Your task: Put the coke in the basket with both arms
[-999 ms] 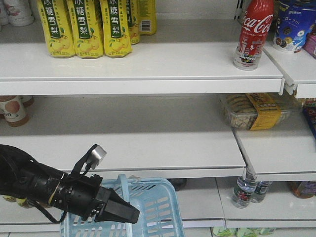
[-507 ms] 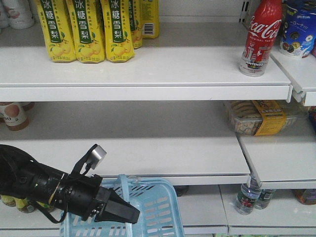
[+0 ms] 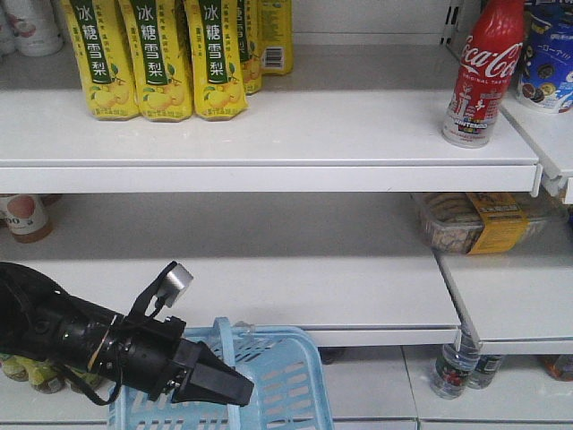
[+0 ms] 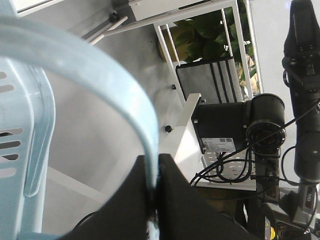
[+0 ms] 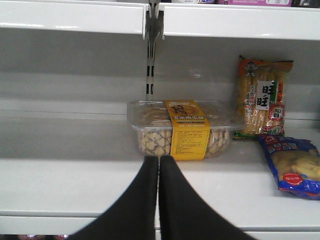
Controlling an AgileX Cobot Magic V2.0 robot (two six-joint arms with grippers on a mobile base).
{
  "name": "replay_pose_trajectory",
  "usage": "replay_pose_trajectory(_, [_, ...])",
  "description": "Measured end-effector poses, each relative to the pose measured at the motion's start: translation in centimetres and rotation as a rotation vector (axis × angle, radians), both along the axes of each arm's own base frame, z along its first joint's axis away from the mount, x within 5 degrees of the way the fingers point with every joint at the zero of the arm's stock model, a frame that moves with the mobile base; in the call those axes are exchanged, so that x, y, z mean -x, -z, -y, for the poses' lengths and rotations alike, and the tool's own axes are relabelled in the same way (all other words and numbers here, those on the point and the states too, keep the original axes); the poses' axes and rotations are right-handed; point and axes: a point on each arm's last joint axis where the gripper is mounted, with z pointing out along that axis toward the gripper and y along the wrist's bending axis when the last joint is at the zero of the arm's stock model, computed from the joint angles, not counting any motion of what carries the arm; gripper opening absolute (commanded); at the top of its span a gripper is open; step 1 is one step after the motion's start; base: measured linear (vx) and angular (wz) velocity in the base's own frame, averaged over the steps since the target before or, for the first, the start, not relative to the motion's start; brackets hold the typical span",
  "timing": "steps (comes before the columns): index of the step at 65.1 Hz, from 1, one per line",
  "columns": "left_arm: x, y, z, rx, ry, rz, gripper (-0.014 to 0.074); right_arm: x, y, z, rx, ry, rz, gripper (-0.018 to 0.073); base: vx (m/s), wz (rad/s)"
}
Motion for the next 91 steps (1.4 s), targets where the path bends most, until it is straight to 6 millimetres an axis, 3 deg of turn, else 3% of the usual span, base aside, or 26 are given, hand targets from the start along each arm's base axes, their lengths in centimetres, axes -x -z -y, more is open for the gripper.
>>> replay_pose_trajectory(91, [0.22,-0.06,0.00,0.006,0.023,-0.007,-0.0006,0.00,0.00,0.00,0.000,0.000,0.000,-0.0009,0.03,0.00])
